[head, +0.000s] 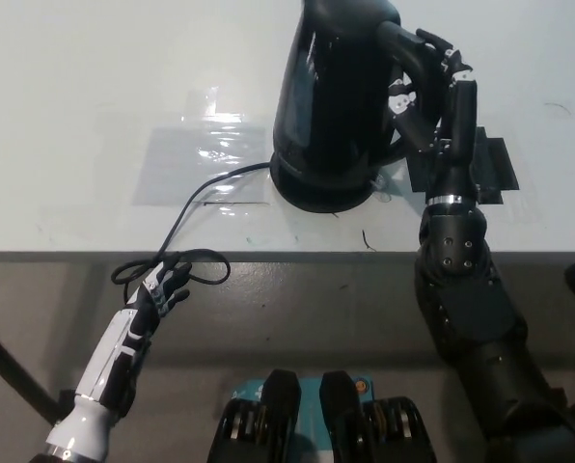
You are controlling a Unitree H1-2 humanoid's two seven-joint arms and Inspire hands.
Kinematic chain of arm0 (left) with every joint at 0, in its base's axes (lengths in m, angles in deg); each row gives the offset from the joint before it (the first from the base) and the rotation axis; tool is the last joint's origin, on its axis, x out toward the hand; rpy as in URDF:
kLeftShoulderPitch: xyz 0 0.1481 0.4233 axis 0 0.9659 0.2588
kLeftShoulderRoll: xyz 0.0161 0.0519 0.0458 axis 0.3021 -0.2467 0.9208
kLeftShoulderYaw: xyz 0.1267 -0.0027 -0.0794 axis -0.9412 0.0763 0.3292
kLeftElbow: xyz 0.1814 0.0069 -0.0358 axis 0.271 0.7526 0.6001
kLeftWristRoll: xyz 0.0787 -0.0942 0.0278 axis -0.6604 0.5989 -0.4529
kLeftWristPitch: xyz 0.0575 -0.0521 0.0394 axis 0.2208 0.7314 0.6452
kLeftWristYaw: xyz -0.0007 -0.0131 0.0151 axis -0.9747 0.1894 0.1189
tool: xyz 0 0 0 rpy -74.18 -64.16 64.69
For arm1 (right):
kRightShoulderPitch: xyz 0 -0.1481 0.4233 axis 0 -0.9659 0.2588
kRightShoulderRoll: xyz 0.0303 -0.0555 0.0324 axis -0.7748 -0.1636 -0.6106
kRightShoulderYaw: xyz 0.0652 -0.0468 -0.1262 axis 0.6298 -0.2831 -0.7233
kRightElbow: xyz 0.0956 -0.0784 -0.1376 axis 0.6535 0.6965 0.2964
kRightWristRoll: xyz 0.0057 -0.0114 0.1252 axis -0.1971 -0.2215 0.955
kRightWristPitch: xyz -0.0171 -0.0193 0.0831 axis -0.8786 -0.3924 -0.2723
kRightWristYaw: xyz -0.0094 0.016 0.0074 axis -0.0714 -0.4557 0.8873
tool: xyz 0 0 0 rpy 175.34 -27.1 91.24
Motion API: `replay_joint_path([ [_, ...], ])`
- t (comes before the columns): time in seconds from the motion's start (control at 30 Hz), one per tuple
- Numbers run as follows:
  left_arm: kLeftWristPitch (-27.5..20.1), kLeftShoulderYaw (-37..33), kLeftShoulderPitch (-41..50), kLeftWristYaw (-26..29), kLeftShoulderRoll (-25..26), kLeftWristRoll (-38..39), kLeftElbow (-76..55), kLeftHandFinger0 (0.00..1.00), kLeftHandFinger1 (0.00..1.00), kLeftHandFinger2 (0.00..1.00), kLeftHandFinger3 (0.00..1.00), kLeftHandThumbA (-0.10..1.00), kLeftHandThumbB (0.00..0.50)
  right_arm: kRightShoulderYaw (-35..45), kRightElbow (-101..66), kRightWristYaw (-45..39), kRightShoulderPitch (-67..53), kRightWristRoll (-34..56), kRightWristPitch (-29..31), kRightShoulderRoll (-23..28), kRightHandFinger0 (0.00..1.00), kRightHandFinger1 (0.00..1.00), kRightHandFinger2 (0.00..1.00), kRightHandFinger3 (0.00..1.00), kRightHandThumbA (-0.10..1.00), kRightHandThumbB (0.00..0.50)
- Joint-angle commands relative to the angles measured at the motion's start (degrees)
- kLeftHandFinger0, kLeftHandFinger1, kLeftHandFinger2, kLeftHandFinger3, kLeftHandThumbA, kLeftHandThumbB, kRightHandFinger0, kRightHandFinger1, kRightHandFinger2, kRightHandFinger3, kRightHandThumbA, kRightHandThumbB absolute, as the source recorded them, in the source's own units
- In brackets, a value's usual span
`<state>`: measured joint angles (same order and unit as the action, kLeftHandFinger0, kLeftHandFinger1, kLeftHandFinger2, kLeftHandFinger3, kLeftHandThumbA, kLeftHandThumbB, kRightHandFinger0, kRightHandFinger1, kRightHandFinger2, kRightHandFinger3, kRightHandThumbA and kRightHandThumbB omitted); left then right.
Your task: A kettle and its base are kept separately on the desk infront of the robot and the robot uses its right hand to lift the kettle by its handle and places it on its base to align it correctly.
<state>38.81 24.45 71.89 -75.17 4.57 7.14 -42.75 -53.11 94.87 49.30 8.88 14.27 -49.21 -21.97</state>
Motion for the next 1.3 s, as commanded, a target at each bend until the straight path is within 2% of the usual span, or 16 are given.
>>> replay_joint_path([
  [0.0, -0.4, 0.7, -1.0, -0.7, 1.4, 0.4, -1.2, 1.0, 1.0, 1.0, 1.0, 1.0, 0.09, -3.8, -2.7, -2.0, -1.6, -4.0, -0.1, -1.7, 0.0, 0.33, 0.67, 0.72, -0.1, 0.136],
  [0.4, -0.8, 0.4, -0.7, -0.4, 1.4, 0.1, -0.9, 1.0, 1.0, 1.0, 1.0, 1.0, 0.082, -7.8, -18.7, -6.9, -4.5, -5.9, -4.1, 2.4, 0.01, 0.38, 0.72, 0.77, -0.1, 0.137],
  [0.57, -0.3, 0.3, -1.1, -0.5, 1.4, 0.3, -1.1, 1.0, 1.0, 1.0, 1.0, 1.0, 0.085, -7.3, -18.8, -8.2, -2.8, -5.2, -5.4, 3.3, 0.02, 0.41, 0.75, 0.79, -0.1, 0.133],
  [0.77, -0.6, 0.4, -1.2, -0.5, 1.5, 0.4, -0.9, 1.0, 1.0, 1.0, 1.0, 1.0, 0.093, -6.4, -17.5, -8.1, -0.6, -5.9, -6.0, 4.3, 0.0, 0.37, 0.72, 0.79, -0.1, 0.117],
  [0.8, -0.7, 0.4, -1.2, -0.6, 1.6, 0.3, -0.9, 1.0, 1.0, 1.0, 1.0, 1.0, 0.09, -6.2, -16.4, -7.9, 0.0, -6.0, -5.4, 4.7, 0.0, 0.27, 0.63, 0.78, -0.1, 0.115],
  [0.87, -0.7, 0.4, -1.1, -0.5, 1.7, 0.1, -1.0, 1.0, 1.0, 1.0, 1.0, 1.0, 0.089, -6.0, -15.3, -7.7, 0.7, -6.0, -4.8, 5.1, 0.0, 0.18, 0.55, 0.75, -0.1, 0.109],
  [0.97, -0.5, 0.5, -0.9, -0.5, 1.8, 0.3, -1.2, 1.0, 1.0, 1.0, 1.0, 1.0, 0.09, -5.5, -13.5, -6.8, 2.1, -6.3, -4.8, 5.9, 0.0, 0.23, 0.63, 0.74, -0.1, 0.105],
  [1.0, -0.3, 0.5, -1.0, -0.6, 1.7, 0.6, -1.2, 1.0, 1.0, 1.0, 1.0, 1.0, 0.09, -4.9, -12.3, -6.6, 2.7, -5.5, -4.3, 6.0, 0.0, 0.27, 0.66, 0.73, -0.1, 0.119],
  [1.13, -0.7, 0.5, -0.9, -0.5, 1.4, 0.7, -0.9, 1.0, 1.0, 1.0, 1.0, 1.0, 0.1, -3.7, -8.4, -5.7, 4.2, -5.2, -3.4, 6.2, 0.0, 0.29, 0.67, 0.71, -0.1, 0.129],
  [1.27, -0.8, 0.5, -0.8, -0.5, 1.4, 0.8, -0.9, 1.0, 1.0, 1.0, 1.0, 1.0, 0.089, -3.2, -4.2, -4.3, 5.1, -6.2, -3.2, 6.1, 0.0, 0.28, 0.66, 0.72, -0.1, 0.134],
])
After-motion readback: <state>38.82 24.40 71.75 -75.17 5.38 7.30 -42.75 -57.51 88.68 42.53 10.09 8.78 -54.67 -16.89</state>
